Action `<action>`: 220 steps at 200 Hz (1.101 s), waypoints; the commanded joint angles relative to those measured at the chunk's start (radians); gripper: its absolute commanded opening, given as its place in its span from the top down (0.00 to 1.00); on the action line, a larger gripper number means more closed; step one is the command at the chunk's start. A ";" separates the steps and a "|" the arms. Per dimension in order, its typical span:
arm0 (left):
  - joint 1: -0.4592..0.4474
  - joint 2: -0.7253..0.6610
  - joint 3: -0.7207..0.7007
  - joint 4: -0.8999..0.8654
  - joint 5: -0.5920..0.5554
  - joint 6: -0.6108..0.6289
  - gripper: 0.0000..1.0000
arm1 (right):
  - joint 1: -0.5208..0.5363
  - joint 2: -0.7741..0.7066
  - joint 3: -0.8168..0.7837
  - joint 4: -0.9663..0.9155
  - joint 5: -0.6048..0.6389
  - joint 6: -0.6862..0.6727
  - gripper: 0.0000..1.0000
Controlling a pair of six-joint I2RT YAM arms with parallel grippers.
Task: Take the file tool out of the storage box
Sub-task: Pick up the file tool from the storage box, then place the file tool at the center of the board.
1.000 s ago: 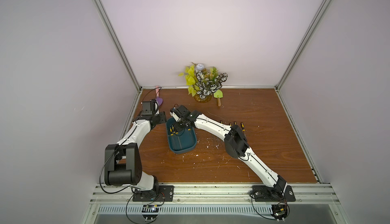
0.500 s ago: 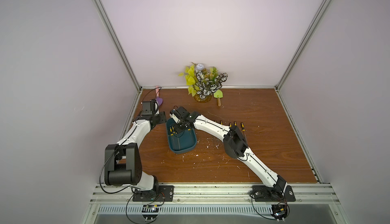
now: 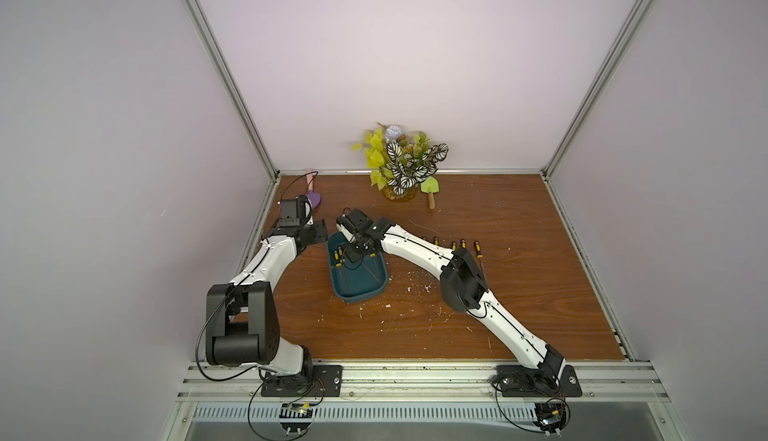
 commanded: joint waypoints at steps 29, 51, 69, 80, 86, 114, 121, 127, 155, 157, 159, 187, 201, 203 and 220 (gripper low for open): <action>0.013 -0.008 0.000 -0.014 0.012 0.007 0.40 | -0.010 -0.125 0.097 0.115 -0.093 0.073 0.97; 0.014 -0.007 -0.001 -0.012 0.012 0.007 0.40 | -0.027 -0.239 -0.013 0.215 -0.111 0.098 0.98; 0.014 -0.007 -0.002 -0.014 0.014 0.009 0.40 | -0.049 -0.332 -0.131 0.268 -0.105 0.121 0.98; 0.014 -0.008 -0.001 -0.012 0.014 0.008 0.40 | -0.064 -0.396 -0.222 0.285 -0.072 0.131 1.00; 0.014 -0.007 -0.001 -0.012 0.015 0.008 0.40 | -0.073 -0.432 -0.278 0.294 -0.046 0.138 1.00; 0.014 -0.005 -0.001 -0.011 0.021 0.008 0.40 | -0.109 -0.599 -0.583 0.366 0.057 0.183 1.00; 0.014 -0.003 0.000 -0.011 0.021 0.009 0.40 | -0.117 -0.636 -0.663 0.390 0.075 0.206 1.00; 0.013 -0.002 0.000 -0.012 0.021 0.009 0.40 | -0.125 -0.665 -0.725 0.410 0.085 0.236 1.00; 0.014 -0.002 -0.001 -0.012 0.019 0.009 0.40 | -0.144 -0.741 -0.958 0.471 0.141 0.327 1.00; 0.014 -0.001 -0.001 -0.012 0.018 0.009 0.40 | -0.143 -0.742 -0.966 0.471 0.150 0.330 1.00; 0.013 -0.001 -0.001 -0.012 0.019 0.009 0.40 | -0.144 -0.741 -0.974 0.470 0.157 0.332 1.00; 0.014 0.002 -0.001 -0.013 0.020 0.010 0.40 | -0.149 -0.716 -1.040 0.479 0.187 0.358 1.00; 0.014 0.002 -0.001 -0.014 0.020 0.010 0.40 | -0.149 -0.690 -1.045 0.485 0.201 0.356 1.00; 0.014 0.002 -0.001 -0.014 0.020 0.010 0.40 | -0.149 -0.684 -1.043 0.485 0.202 0.355 1.00; 0.014 0.001 -0.001 -0.015 0.017 0.012 0.40 | -0.150 -0.650 -1.023 0.477 0.209 0.348 1.00</action>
